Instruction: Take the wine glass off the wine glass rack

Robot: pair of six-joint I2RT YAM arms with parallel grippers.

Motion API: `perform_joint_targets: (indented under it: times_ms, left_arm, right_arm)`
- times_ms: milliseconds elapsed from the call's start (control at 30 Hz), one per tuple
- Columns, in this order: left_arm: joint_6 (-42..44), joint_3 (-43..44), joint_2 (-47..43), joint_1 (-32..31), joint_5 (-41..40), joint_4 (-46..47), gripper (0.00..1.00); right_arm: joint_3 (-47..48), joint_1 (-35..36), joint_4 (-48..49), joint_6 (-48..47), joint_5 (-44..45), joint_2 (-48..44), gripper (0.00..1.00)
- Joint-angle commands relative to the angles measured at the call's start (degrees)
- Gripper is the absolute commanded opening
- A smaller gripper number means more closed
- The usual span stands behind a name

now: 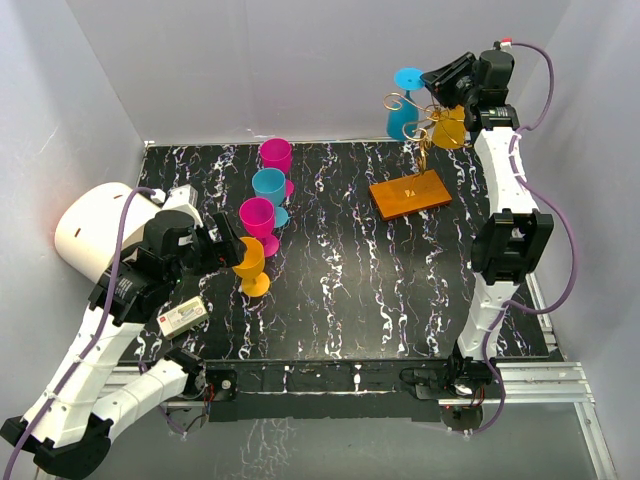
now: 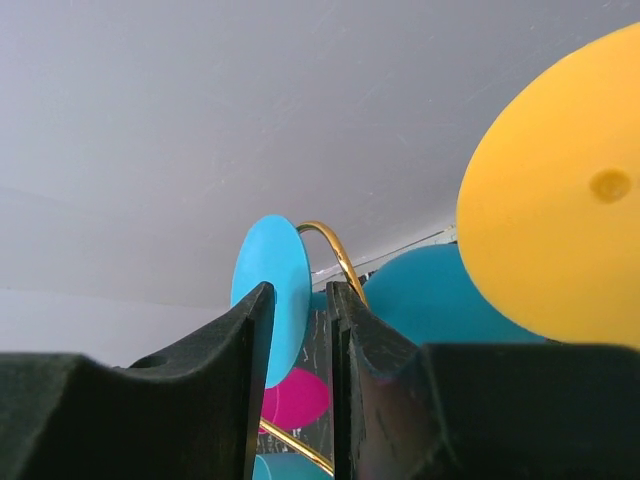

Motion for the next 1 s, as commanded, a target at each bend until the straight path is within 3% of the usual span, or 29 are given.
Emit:
perform_joint_targets:
  times_ms: [0,533,967]
  left_arm:
    - [-0.21,1.86,-0.58,-0.22,0.22,-0.77,0.88]
    - [-0.53,2.66,-1.40,-0.22,-0.12,-1.63,0.88]
    - [-0.32,3.75,-1.72,-0.25,-0.34,-2.61,0.88]
  right_arm:
    - [1.56,-0.07,4.37,1.79,-0.60,0.21,0.24]
    - [-0.29,-0.09,9.77,9.10,-3.89,-0.41,0.06]
    - [-6.60,-0.27,17.06,14.65,-1.60,-2.68,0.01]
